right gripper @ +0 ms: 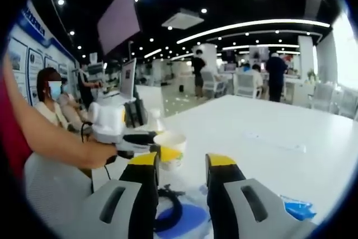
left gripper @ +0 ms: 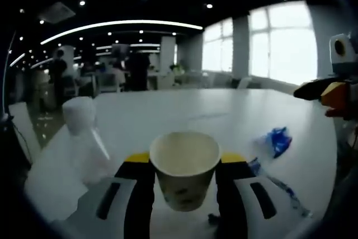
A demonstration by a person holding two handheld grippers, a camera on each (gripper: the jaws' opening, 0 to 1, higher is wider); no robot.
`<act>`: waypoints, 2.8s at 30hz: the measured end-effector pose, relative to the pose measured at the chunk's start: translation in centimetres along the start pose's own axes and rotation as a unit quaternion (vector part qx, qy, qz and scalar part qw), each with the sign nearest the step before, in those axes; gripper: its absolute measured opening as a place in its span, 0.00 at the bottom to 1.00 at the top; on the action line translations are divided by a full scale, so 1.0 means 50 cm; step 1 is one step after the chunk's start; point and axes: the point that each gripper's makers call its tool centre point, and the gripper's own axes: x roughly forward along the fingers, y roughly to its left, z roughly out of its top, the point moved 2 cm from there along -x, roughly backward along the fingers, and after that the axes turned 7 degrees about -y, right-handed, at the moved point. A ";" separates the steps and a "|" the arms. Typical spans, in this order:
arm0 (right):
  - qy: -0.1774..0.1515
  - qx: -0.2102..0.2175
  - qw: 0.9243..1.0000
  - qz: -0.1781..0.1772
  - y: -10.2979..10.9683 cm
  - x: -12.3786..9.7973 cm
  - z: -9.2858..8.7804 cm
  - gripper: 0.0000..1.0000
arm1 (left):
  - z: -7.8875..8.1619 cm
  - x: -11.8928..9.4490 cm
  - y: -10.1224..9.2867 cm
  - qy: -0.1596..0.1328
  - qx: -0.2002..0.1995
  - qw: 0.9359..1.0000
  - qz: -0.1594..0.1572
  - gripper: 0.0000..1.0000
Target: Arrange the tabletop items into an orderly group along one side of the table until the central work area is clear of visible clutter.
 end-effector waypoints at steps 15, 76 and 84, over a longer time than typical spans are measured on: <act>0.001 0.017 1.000 0.003 -0.006 0.001 -0.011 0.29 | -0.047 0.018 0.010 0.015 -0.001 1.000 0.018 0.40; 0.002 0.017 1.000 0.007 -0.004 -0.004 -0.014 0.26 | -0.093 -0.017 0.026 0.081 0.031 0.996 0.029 0.47; -0.007 0.014 1.000 0.003 -0.005 -0.008 -0.001 0.27 | -0.080 -0.050 0.019 0.091 0.027 0.995 0.028 0.47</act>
